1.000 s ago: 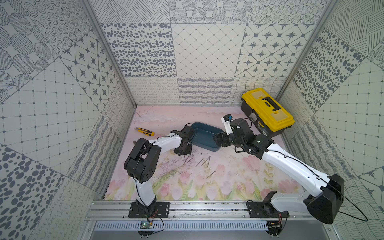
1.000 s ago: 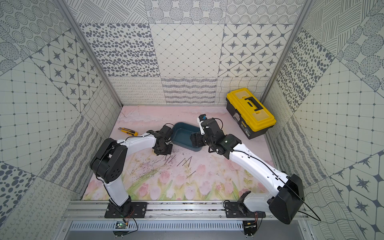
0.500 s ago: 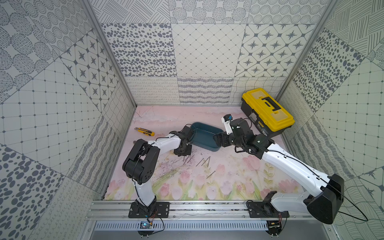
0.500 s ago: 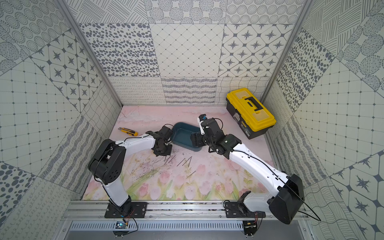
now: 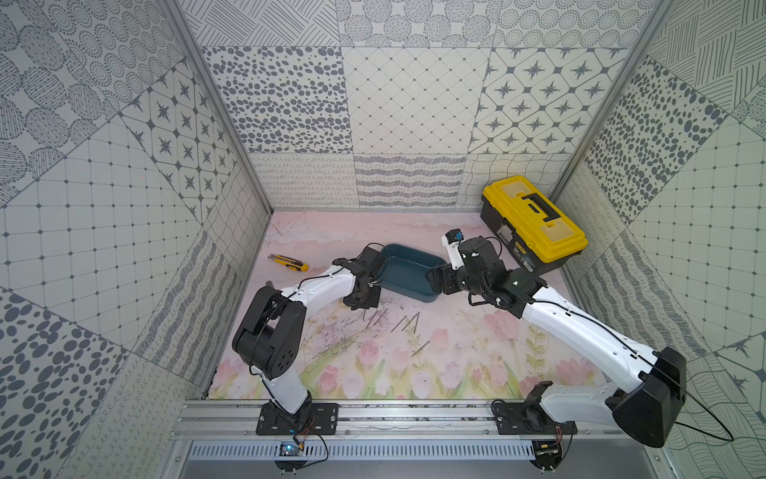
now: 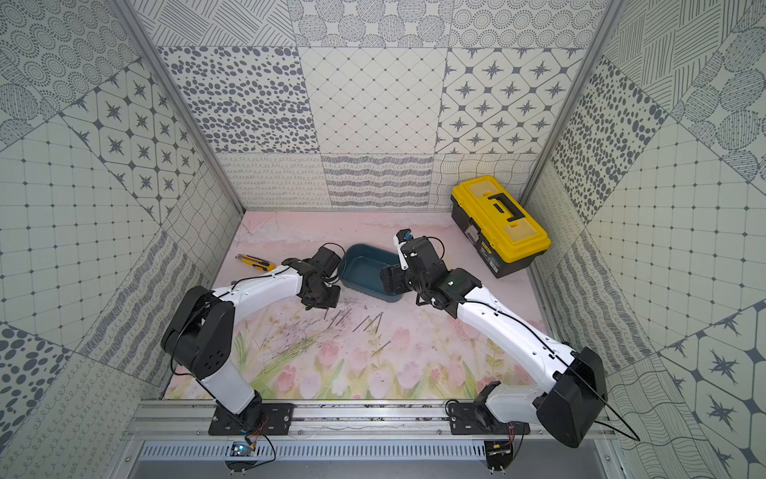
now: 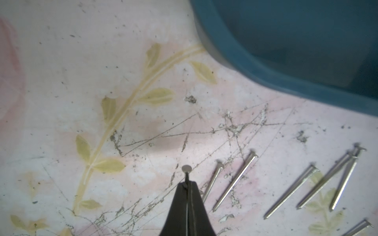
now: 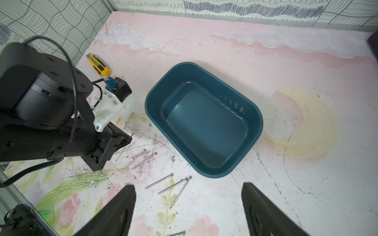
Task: Put the nails on the desktop into the storage box
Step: Pick up the nail from the center of the board, then place the nail in the storage box.
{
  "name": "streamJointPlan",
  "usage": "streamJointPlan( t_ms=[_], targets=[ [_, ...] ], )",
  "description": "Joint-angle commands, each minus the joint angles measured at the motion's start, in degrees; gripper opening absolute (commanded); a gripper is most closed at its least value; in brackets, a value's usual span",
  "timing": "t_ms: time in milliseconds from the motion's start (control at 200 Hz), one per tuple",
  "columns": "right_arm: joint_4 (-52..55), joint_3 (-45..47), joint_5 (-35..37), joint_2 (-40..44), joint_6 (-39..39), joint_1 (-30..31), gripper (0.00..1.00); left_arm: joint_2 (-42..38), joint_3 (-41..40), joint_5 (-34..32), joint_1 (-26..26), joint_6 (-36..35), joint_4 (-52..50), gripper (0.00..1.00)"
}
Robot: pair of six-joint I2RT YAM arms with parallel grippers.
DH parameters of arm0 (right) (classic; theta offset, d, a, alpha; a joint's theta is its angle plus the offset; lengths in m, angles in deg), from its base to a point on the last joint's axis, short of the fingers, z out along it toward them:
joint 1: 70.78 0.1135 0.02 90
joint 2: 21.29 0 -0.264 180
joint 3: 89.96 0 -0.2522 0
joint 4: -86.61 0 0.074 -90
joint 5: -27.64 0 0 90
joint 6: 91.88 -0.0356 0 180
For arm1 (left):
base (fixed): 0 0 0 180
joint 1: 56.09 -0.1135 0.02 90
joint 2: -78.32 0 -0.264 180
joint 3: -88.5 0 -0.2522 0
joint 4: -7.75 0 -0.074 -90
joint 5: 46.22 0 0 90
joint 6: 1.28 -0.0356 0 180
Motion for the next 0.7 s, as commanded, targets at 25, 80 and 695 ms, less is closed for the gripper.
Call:
streamJointPlan(
  t_ms=[25,80,695],
  targets=[
    [-1.86,0.56,0.99,1.42,0.50,0.29,0.87,-2.68,4.01,-1.15,0.22,-3.12,-7.51,0.00],
    [-1.81,0.58,1.11,1.60,0.62,0.25,0.87,-3.18,6.15,-1.18,0.19,-3.68,-9.18,0.00],
    [-4.33,2.32,-7.78,1.12,12.14,0.06,0.95,7.86,38.05,2.65,0.60,-9.94,-20.91,0.00]
  ],
)
